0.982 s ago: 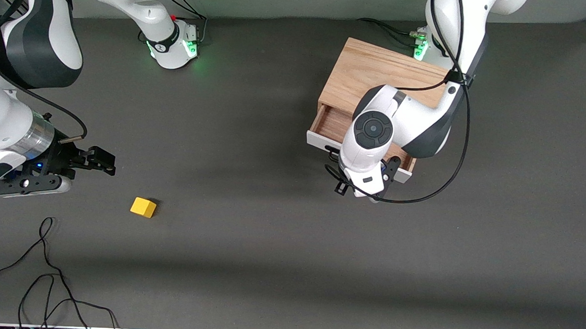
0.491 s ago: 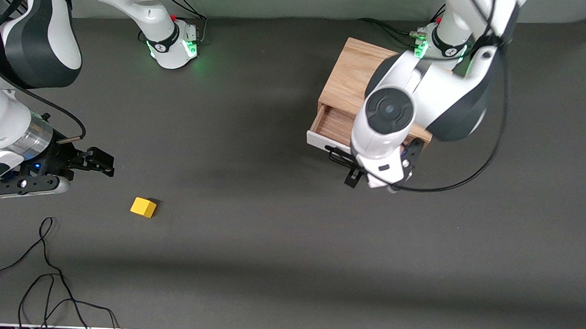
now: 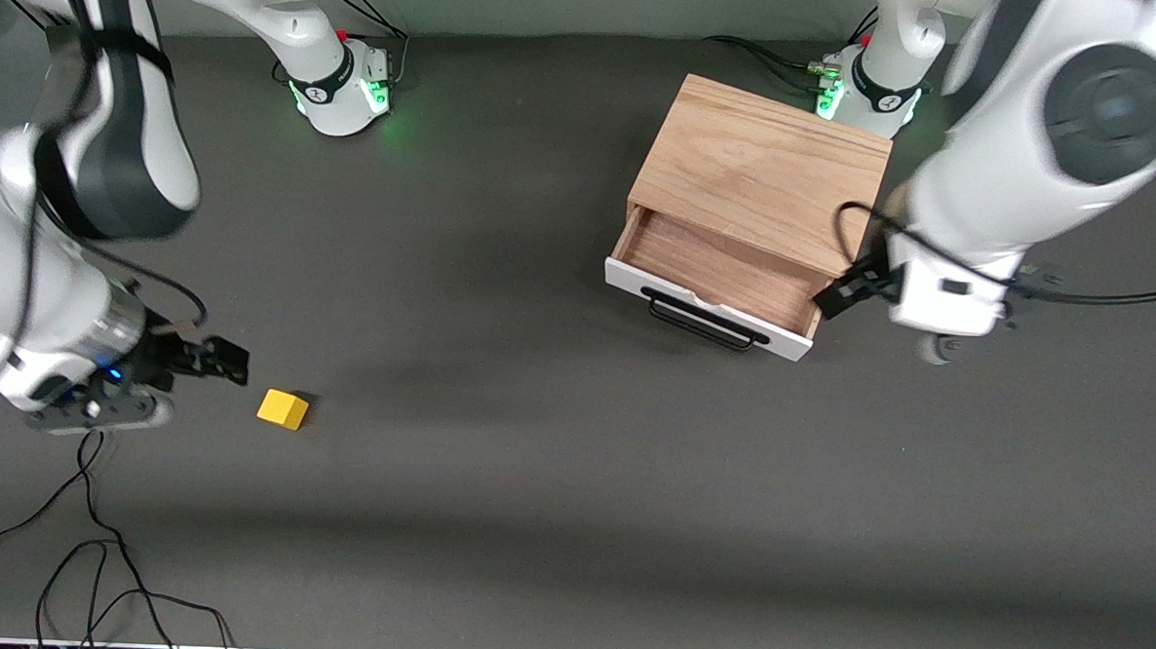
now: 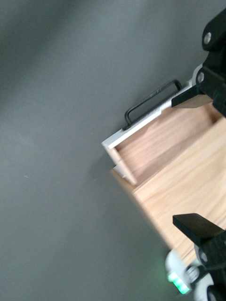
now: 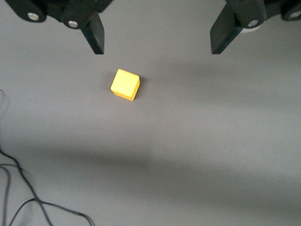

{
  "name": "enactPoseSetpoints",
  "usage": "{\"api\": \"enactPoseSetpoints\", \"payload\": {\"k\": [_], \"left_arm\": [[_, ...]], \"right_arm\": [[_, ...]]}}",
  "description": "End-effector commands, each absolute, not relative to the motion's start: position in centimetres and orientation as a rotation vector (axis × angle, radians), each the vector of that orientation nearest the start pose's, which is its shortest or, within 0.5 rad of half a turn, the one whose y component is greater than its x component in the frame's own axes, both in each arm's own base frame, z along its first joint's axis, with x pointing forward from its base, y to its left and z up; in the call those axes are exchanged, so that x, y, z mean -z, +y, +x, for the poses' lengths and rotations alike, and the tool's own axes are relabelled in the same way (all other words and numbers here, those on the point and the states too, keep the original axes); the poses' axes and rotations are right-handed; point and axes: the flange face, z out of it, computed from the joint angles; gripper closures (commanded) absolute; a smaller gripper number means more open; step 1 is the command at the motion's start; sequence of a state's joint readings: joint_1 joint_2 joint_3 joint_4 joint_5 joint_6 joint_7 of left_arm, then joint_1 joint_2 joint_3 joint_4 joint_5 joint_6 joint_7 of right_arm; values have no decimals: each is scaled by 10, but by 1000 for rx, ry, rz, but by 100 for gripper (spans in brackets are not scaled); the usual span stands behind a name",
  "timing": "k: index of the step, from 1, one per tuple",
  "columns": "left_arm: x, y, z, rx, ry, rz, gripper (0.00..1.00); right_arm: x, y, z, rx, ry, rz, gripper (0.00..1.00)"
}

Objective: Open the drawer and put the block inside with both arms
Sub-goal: 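Release the handle with the left gripper while the right gripper reaches the cube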

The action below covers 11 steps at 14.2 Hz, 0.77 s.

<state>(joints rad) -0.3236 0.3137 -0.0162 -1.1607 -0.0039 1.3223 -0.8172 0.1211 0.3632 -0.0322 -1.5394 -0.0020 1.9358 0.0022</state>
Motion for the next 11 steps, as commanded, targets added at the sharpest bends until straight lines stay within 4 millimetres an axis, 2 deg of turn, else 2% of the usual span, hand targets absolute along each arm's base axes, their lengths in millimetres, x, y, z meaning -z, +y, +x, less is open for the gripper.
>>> {"api": "enactPoseSetpoints", "payload": {"k": [1, 3, 4, 5, 8, 10, 11], "left_arm": [[-616, -181, 590, -148, -245, -2990, 0], [-614, -176, 598, -104, -52, -2980, 0], [-614, -162, 604, -86, -34, -2995, 0], [-615, -152, 608, -82, -12, -3004, 0], [-616, -122, 613, -106, 178, -3017, 0], [-616, -114, 615, -113, 203, -3030, 0], [-615, -111, 614, -124, 196, -3035, 0]], "right_arm": [[-387, 51, 678, 8, -118, -3147, 0], [-352, 42, 672, -16, -85, -3148, 0], [-336, 36, 667, -18, -51, -3150, 0], [-325, 16, 662, -30, 20, -3157, 0], [-285, -22, 640, -87, 180, -3162, 0], [-260, -28, 626, -59, 259, -3158, 0], [-254, -29, 623, -40, 302, -3155, 0]]}}
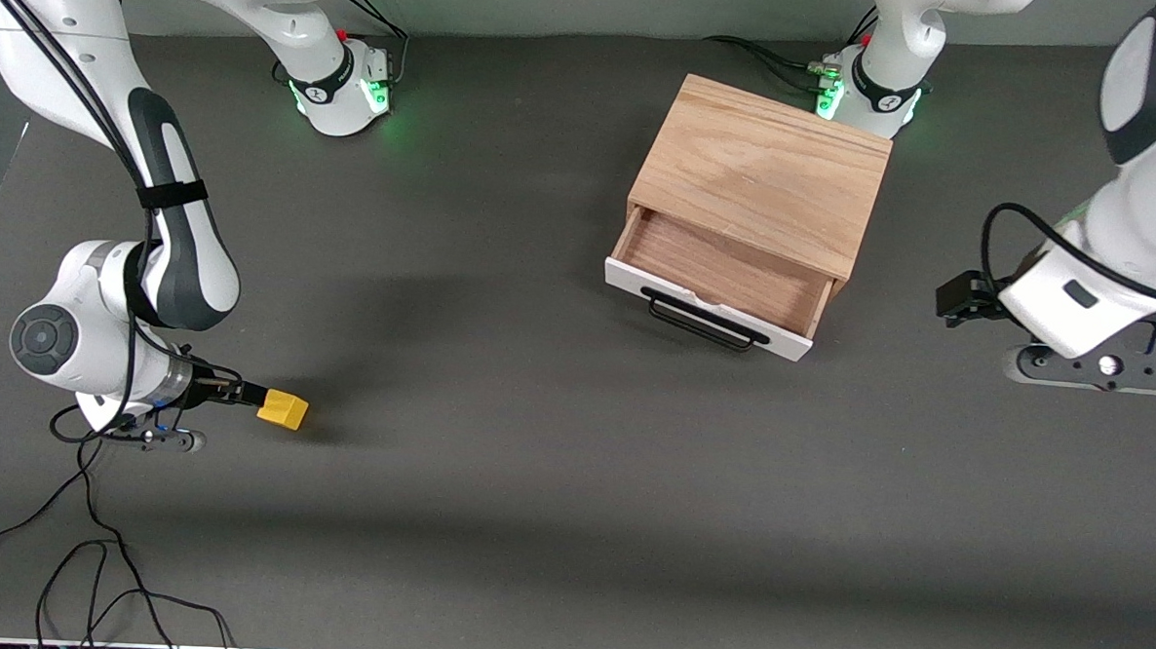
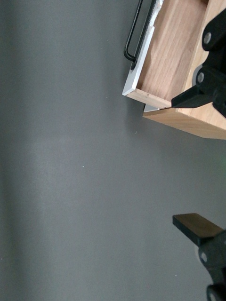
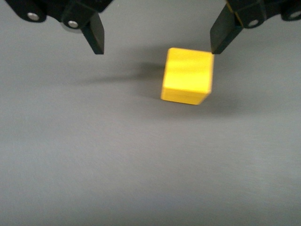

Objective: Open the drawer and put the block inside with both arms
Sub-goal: 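Release the handle with the left gripper while the right gripper reaches the cube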

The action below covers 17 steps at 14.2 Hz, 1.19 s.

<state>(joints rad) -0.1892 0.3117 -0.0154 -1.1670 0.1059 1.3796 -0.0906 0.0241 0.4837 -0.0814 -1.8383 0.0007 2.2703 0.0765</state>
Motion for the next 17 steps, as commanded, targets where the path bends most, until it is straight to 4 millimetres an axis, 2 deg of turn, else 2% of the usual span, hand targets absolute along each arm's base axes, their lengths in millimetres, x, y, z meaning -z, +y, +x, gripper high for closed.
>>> {"api": "enactPoseSetpoints", "payload": {"k": [1, 3, 6, 7, 9, 10, 13, 15, 16, 17], "left_arm": [[-613, -100, 616, -129, 172, -3040, 0], [-613, -93, 616, -146, 188, -3054, 1], [-615, -81, 616, -152, 202, -3060, 1], [-614, -74, 617, -158, 183, -3078, 0], [-614, -58, 619, -147, 140, -3131, 0], [-616, -59, 613, -125, 119, -3134, 0], [-617, -62, 596, -11, 50, -3134, 0], [-608, -74, 578, 68, -73, -3140, 0], [-603, -80, 569, 105, -56, -3140, 0], [-600, -75, 564, 117, -63, -3138, 0]], "right_arm": [[-252, -25, 625, -20, 329, -3147, 0], [-252, -20, 626, -17, 381, -3104, 0], [-261, -5, 629, 3, 383, -3080, 0], [-259, -2, 629, 5, 374, -3082, 0], [-239, 4, 632, 37, 367, -3087, 0], [-231, 13, 633, 56, 356, -3088, 0], [-209, 12, 633, 62, 356, -3094, 1], [-198, 11, 632, 49, 357, -3098, 2], [-196, 11, 631, 51, 357, -3098, 3], [-196, 11, 631, 46, 357, -3099, 6]]}}
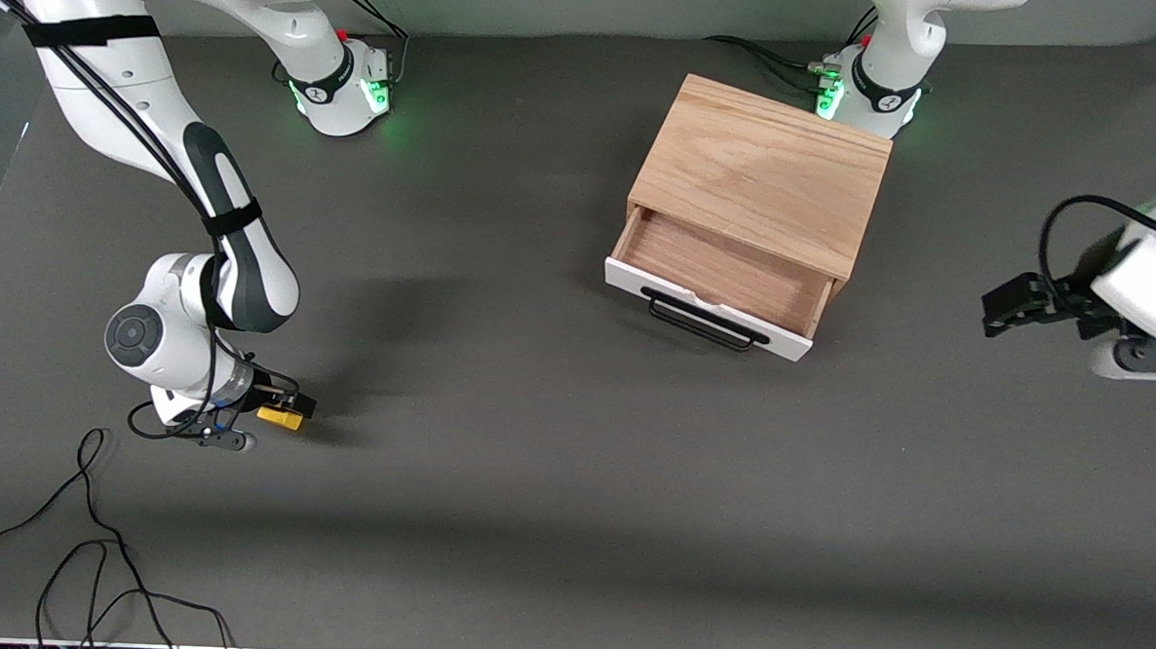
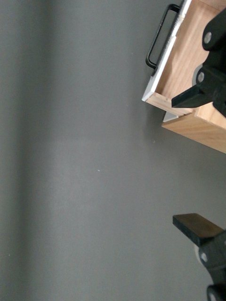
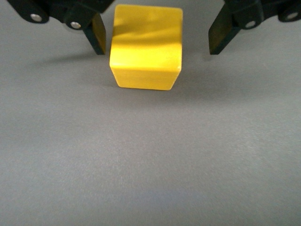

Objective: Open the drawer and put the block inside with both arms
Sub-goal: 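Close the right gripper on the yellow cube and lift it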

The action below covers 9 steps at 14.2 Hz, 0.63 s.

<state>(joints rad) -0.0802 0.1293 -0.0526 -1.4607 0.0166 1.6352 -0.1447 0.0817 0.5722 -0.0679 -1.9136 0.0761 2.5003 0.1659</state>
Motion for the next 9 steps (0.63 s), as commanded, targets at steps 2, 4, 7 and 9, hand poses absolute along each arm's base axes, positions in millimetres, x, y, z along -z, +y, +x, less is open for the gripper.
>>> {"api": "enactPoseSetpoints", "payload": {"k": [2, 4, 7, 9], "left_arm": [[-602, -69, 558, 107, 40, -3134, 0], [-605, -69, 557, 148, 94, -3130, 0], [-610, -69, 558, 167, 62, -3140, 0], [-614, -57, 558, 147, 56, -3140, 0]], "right_arm": [[-196, 10, 630, 44, 358, -3101, 37], [-208, 10, 633, 60, 359, -3097, 68], [-232, 14, 643, 62, 352, -3092, 95], [-264, 23, 657, -8, 388, -3081, 95]]}}
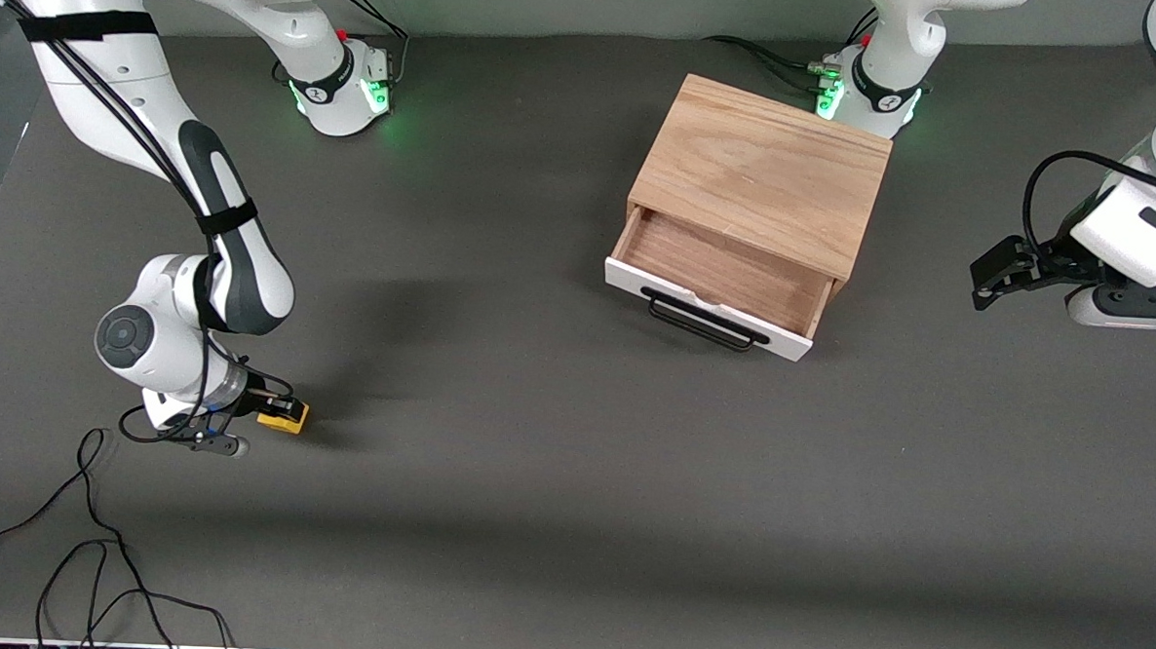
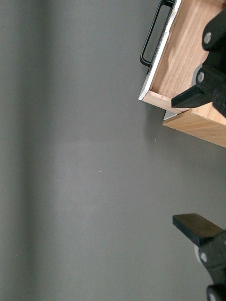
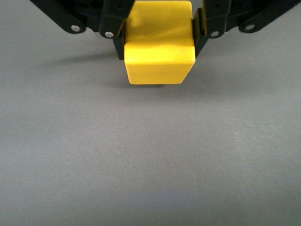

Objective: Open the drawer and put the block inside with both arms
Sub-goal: 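Close the right gripper on the yellow cube and lift it, then carry the yellow cube with the right gripper over the open drawer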

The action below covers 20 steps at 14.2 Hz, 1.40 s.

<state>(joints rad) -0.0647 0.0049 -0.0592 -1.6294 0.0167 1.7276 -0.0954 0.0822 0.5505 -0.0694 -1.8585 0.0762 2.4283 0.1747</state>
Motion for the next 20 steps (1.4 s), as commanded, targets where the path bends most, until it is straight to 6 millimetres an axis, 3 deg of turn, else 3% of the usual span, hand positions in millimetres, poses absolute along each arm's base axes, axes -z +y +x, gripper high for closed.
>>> {"api": "enactPoseSetpoints", "payload": {"k": [1, 3, 5, 7, 9, 10, 11, 13, 16, 18, 20], "left_arm": [[-616, -56, 557, 123, 54, -3140, 0], [-616, -53, 555, 56, 49, -3136, 0], [-614, -53, 552, 8, 48, -3134, 0], [-614, -56, 551, 9, 46, -3131, 0], [-614, -53, 552, 4, 51, -3130, 0], [-613, -52, 552, 2, 49, -3129, 0], [-613, -52, 552, 2, 49, -3129, 0], [-612, -52, 552, 2, 49, -3127, 0], [-613, -53, 553, 11, 49, -3128, 0], [-614, -53, 553, 21, 51, -3130, 0], [-613, -52, 553, 18, 49, -3129, 0]], "right_arm": [[-290, 48, 664, -57, 373, -3078, 95], [-351, 113, 675, -138, 381, -3079, 95], [-408, 179, 672, -171, 439, -3063, 95], [-453, 250, 656, -197, 496, -2973, 95], [-482, 317, 631, -196, 530, -2928, 95], [-494, 361, 613, -175, 535, -2918, 95], [-499, 405, 594, -172, 546, -2898, 95], [-503, 470, 559, -164, 564, -2879, 95], [-491, 551, 506, -127, 613, -2818, 94], [-473, 583, 478, -129, 568, -2840, 94], [-451, 602, 459, -149, 530, -2877, 94]]}}
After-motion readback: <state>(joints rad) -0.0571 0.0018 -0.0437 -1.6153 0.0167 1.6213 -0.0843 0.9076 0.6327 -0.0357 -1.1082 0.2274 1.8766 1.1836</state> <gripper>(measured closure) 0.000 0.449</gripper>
